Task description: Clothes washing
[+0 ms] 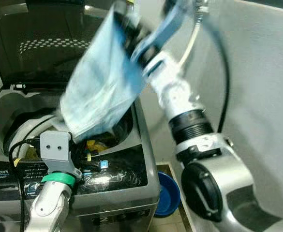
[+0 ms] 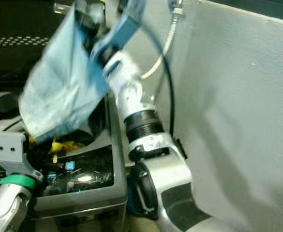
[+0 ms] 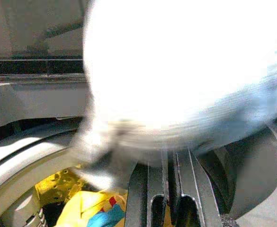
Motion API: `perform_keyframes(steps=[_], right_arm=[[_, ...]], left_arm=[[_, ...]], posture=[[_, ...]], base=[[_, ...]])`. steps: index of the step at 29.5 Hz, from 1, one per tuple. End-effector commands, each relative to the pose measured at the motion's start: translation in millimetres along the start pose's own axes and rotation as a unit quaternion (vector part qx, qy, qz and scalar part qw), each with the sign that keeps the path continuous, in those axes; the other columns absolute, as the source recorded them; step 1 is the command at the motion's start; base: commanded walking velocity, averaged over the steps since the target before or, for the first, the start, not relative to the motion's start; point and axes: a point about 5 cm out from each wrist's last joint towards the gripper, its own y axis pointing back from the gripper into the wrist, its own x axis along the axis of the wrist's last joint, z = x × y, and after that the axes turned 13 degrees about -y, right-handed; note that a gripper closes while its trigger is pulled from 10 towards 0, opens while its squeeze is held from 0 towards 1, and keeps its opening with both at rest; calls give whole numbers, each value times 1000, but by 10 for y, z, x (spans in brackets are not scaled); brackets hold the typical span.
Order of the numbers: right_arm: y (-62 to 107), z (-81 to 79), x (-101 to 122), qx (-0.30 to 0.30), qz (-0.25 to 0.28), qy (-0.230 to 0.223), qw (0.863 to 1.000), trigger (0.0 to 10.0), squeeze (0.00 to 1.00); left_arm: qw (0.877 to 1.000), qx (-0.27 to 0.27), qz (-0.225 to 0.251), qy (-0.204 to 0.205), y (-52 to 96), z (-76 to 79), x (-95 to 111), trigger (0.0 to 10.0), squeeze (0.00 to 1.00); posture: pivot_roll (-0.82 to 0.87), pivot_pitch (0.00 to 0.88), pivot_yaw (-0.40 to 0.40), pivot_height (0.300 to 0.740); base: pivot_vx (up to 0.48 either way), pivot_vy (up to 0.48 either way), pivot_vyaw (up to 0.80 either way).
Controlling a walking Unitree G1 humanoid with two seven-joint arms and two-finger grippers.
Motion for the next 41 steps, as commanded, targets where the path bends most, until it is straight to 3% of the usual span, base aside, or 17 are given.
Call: perform_keyframes(steps=[1, 20, 27, 33, 41], right_arm=[[-73, -154, 196, 32, 29, 18, 999, 10000, 0], [-96, -104, 209, 32, 28, 19, 999, 10000, 0], [-91, -74, 182, 31, 23, 20, 999, 10000, 0], [-76, -41, 173, 27, 20, 21, 999, 10000, 0], [-82, -41, 157, 30, 15, 21, 999, 10000, 0]], left_arm=[[999, -7, -35, 7, 47, 16, -133, 10000, 0], [999, -19, -32, 9, 59, 53, -105, 10000, 0], [997, -28, -62, -26, 69, 57, -162, 10000, 0], [997, -11, -75, 1, 58, 53, -200, 10000, 0], [998, -17, -66, -11, 62, 63, -171, 10000, 0]], posture=[[51, 19, -29, 740], [55, 19, -25, 740], [52, 20, -21, 740], [51, 21, -19, 740], [51, 22, -22, 740]], base=[[0, 371, 0], [0, 448, 0], [0, -334, 0], [0, -234, 0], [0, 0, 0]])
